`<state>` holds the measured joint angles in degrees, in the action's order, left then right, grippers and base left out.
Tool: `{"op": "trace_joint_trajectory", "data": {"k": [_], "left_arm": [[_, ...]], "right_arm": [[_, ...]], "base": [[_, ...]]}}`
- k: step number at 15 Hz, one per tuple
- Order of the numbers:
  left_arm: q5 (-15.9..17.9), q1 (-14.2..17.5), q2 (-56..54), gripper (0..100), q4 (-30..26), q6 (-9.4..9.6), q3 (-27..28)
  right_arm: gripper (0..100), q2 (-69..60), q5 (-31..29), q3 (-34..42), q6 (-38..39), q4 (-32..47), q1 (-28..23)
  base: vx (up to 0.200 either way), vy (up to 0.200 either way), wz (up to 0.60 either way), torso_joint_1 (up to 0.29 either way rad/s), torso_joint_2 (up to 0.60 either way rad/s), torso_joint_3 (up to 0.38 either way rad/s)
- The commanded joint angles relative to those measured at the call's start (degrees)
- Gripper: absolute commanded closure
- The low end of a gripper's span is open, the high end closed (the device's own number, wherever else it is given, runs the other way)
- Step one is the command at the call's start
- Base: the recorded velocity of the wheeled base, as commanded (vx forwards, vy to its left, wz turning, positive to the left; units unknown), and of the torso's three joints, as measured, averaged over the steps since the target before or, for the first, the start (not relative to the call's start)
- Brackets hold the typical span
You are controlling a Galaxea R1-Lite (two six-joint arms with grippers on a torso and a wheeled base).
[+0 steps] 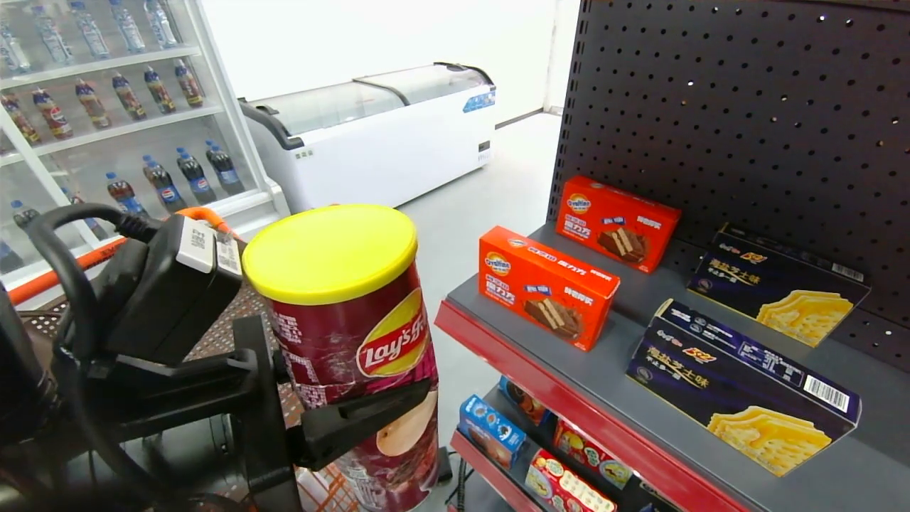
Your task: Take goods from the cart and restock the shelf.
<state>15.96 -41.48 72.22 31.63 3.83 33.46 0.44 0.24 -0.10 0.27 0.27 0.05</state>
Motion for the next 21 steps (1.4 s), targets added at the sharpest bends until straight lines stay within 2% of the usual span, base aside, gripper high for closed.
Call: {"op": "trace_joint_trajectory", "data": {"k": [1, 2, 4, 13, 20, 21], "left_arm": [[0.04, -0.18, -0.41, 100, 0.09, 0.13, -0.06], [0.13, -1.14, -0.85, 100, 0.09, 1.45, 0.02], [0.04, -2.37, -0.94, 100, -0.08, 1.80, -0.15], [0.13, -4.22, -0.94, 100, 0.01, 1.62, -0.06], [0.13, -4.13, -0.85, 100, 0.09, 1.53, 0.02], [0.13, -3.87, -0.85, 100, 0.09, 1.53, 0.02]], "right_arm": [[0, 0.09, 0.02, 0.01, 0.00, 0.00, 0.04], [0, 0.00, 0.02, 0.01, 0.00, 0.00, 0.04], [0, 0.09, 0.02, 0.01, 0.00, 0.00, 0.04], [0, 0.09, 0.02, 0.01, 0.00, 0.00, 0.04], [0, 0.09, 0.02, 0.01, 0.00, 0.00, 0.04], [0, 0.09, 0.02, 0.01, 0.00, 0.00, 0.04]], "base": [[0.000, 0.000, 0.00, 0.000, 0.00, 0.000], [0.000, 0.000, 0.00, 0.000, 0.00, 0.000], [0.000, 0.000, -0.60, 0.002, 0.00, 0.002], [0.000, 0.000, -0.60, 0.002, 0.00, 0.000], [0.000, 0.000, -0.60, 0.004, 0.00, 0.002], [0.000, 0.000, 0.00, 0.000, 0.00, 0.000]]}}
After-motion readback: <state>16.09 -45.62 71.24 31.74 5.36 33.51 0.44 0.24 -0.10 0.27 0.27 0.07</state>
